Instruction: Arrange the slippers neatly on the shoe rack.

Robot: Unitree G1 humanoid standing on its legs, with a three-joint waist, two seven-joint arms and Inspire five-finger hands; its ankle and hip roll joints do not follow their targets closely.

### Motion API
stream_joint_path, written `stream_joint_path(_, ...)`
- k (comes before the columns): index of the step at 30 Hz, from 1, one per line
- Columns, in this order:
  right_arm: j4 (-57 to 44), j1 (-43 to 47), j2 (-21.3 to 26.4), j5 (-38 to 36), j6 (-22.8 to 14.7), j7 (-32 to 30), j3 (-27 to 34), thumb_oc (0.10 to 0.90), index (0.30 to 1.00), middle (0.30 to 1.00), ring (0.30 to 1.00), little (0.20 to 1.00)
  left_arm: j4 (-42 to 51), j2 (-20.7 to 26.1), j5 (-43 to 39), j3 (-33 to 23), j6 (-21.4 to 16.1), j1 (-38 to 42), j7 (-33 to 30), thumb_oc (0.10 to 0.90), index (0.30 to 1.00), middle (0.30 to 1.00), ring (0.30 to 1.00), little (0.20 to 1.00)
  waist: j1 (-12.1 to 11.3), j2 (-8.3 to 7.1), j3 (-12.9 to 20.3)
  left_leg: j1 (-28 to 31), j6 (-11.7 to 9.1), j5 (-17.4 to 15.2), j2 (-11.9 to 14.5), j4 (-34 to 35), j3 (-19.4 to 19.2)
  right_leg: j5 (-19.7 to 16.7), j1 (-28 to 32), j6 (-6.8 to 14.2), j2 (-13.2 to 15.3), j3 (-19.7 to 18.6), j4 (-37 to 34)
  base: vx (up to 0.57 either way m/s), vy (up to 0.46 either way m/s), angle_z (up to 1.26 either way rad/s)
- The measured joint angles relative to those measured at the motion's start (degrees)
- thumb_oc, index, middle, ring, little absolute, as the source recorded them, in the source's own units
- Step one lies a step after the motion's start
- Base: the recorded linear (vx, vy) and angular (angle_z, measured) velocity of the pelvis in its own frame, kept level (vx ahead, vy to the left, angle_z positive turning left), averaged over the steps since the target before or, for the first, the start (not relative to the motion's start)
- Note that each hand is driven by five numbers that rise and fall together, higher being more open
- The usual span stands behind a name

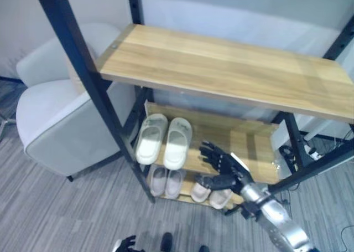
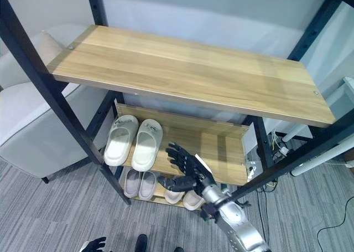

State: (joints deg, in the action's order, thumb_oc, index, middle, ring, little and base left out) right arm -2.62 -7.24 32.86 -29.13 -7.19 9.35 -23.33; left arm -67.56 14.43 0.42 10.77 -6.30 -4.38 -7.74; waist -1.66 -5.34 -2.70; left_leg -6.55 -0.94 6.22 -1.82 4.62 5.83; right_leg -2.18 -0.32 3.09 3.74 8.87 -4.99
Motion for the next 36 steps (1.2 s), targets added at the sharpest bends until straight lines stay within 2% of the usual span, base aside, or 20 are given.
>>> stream_joint_path(7, 3.2, -7.6, 3.7, 10.0, -0.2, 5.1, 1.7, 0.800, 0.900, 0.900, 0.900, 0.900, -1.3, -0.1, 0.4, 0.4, 0.0, -0.1, 2.5, 0.800, 0.900, 0.900, 0.900, 0.900, 1.8, 0.72, 0.3, 0.9, 0.0, -0.3, 0.3, 0.2, -1.2, 0.1, 0.4, 0.1, -0.1, -0.8, -0.4, -0.02, -0.035, -0.09)
stream_joint_path(14, 17.8, -8.7, 3.7, 22.4, -1.2, 4.1, 2.2, 0.800, 0.900, 0.900, 0.900, 0.900, -1.8, -0.1, 0.6, 2.6, -0.1, -0.7, 3.5, 0.800, 0.900, 0.900, 0.900, 0.900, 3.2, 2.18, 1.1, 1.9, 0.1, -0.6, 0.6, 0.1, -2.3, 0.2, 0.8, 0.3, -0.2, -2.2, -0.4, -0.01, -0.048, -0.10)
stream_joint_path(19, 31.6, -7.1, 0.1, 31.5, -1.2, -0.9, 1.9, 0.800, 0.900, 0.900, 0.900, 0.900, -1.7, -0.1, 1.0, 3.3, -0.2, -0.3, 3.7, 0.800, 0.900, 0.900, 0.900, 0.900, 3.0, 3.42, 1.5, 2.0, 0.0, -0.5, 0.8, 0.0, -2.0, 0.2, 1.1, 0.3, -0.6, -2.2, -0.4, -0.07, -0.058, 0.01)
stream_joint_path(23, 46.0, -2.7, -5.7, 33.6, -1.3, -4.9, 0.2, 0.800, 0.900, 0.900, 0.900, 0.900, -1.7, -0.1, 1.4, 5.9, -0.2, 0.8, 3.4, 0.800, 0.900, 0.900, 0.900, 0.900, 2.7, 4.32, 1.0, 1.2, -0.5, 0.8, 1.3, -0.6, -0.9, 0.1, 0.9, 0.0, -1.7, -1.9, -0.4, -0.19, -0.064, 0.12)
stream_joint_path(27, 52.8, 1.7, -7.9, 33.6, -1.2, -7.9, -0.7, 0.800, 0.900, 0.900, 0.900, 0.900, -1.9, 0.0, 2.3, 7.1, -0.3, 3.3, 3.3, 0.800, 0.900, 0.900, 0.900, 0.900, 2.1, 5.12, -0.7, -0.7, -2.0, 0.2, 1.9, -2.8, -0.2, -0.1, 0.4, -1.4, -2.2, -0.8, -0.4, -0.15, -0.023, 0.12)
stream_joint_path(29, 56.9, 3.5, -9.3, 33.7, -1.1, -8.9, -0.6, 0.800, 0.900, 0.900, 0.900, 0.900, -2.7, -0.1, 2.3, 7.2, -0.3, 4.3, 3.3, 0.800, 0.900, 0.900, 0.900, 0.900, 1.4, 5.18, -0.9, -1.2, -3.6, -0.5, 2.5, -3.0, 0.2, -0.3, 0.1, -2.2, -2.8, -0.5, -0.2, -0.14, 0.048, 0.09)
stream_joint_path(30, 58.3, 4.0, -10.2, 33.7, -1.1, -9.3, -0.7, 0.800, 0.900, 0.900, 0.900, 0.900, -2.8, 0.2, 2.3, 7.0, -0.4, 5.1, 3.2, 0.800, 0.900, 0.900, 0.900, 0.900, 1.3, 3.67, -1.6, -1.3, -5.1, -2.7, 2.6, -3.5, -0.4, -1.0, -0.3, -3.8, -2.0, 0.2, -0.4, -0.11, 0.069, 0.14)
stream_joint_path(31, 62.1, 5.3, -12.2, 33.7, -1.3, -10.0, -0.6, 0.800, 0.900, 0.900, 0.900, 0.900, -3.9, 0.4, 2.3, 6.6, -0.4, 6.2, 3.0, 0.800, 0.900, 0.900, 0.900, 0.900, 1.5, 1.28, -2.5, -1.8, -3.9, -4.7, 0.7, -8.7, 0.2, -1.7, -0.3, -4.3, 0.3, 0.6, -0.4, -0.10, 0.098, 0.13)
stream_joint_path(32, 63.1, 5.7, -13.0, 33.7, -1.1, -10.5, -0.6, 0.800, 0.900, 0.900, 0.900, 0.900, -4.3, 0.6, 2.3, 6.3, -0.4, 6.7, 3.0, 0.800, 0.900, 0.900, 0.900, 0.900, 1.5, 0.20, -2.6, -2.0, -3.7, -6.4, 0.0, -12.4, 0.5, -1.6, -0.1, -4.3, 1.4, 0.5, -0.1, -0.02, 0.078, 0.17)
stream_joint_path(33, 63.4, 5.1, -13.0, 33.7, -0.7, -10.7, -0.6, 0.800, 0.900, 0.900, 0.900, 0.900, -4.6, 0.1, 2.4, 6.4, -0.4, 7.1, 3.0, 0.800, 0.900, 0.900, 0.900, 0.900, 1.8, 0.18, -2.6, -0.8, -4.2, -8.7, 0.6, -15.6, 1.0, -1.9, -0.3, -3.6, 1.9, 0.8, 0.0, -0.03, 0.121, 0.18)
stream_joint_path(34, 65.3, 5.0, -13.1, 33.6, -0.8, -10.6, -0.4, 0.800, 0.900, 0.900, 0.900, 0.900, -4.7, 0.0, 2.4, 6.8, -0.3, 7.4, 3.0, 0.800, 0.900, 0.900, 0.900, 0.900, 2.7, 1.01, -2.6, 0.6, -4.7, -10.2, 1.4, -16.6, 1.9, -2.1, -0.1, -3.3, 1.7, 1.1, 0.1, -0.04, 0.161, 0.23)
stream_joint_path(35, 66.0, 5.0, -12.6, 33.6, -0.9, -11.0, 0.9, 0.800, 0.900, 0.900, 0.900, 0.900, -4.4, -0.9, 2.7, 7.2, -0.4, 6.8, 3.1, 0.800, 0.900, 0.900, 0.900, 0.900, 3.5, 2.59, -2.4, 3.7, -4.4, -10.2, 3.4, -13.8, 2.6, -2.3, 0.0, -2.8, 0.8, 1.4, 0.1, -0.06, 0.129, 0.14)
stream_joint_path(36, 67.0, 5.3, -12.2, 33.6, -0.9, -11.2, 1.5, 0.800, 0.900, 0.900, 0.900, 0.900, -4.4, -1.6, 2.8, 7.6, -0.4, 6.7, 3.2, 0.800, 0.900, 0.900, 0.900, 0.900, 4.1, 3.32, -2.3, 6.0, -4.5, -10.8, 4.2, -10.1, 2.7, -2.5, -0.1, -2.5, 0.4, 1.5, 0.1, -0.06, 0.120, 0.19)
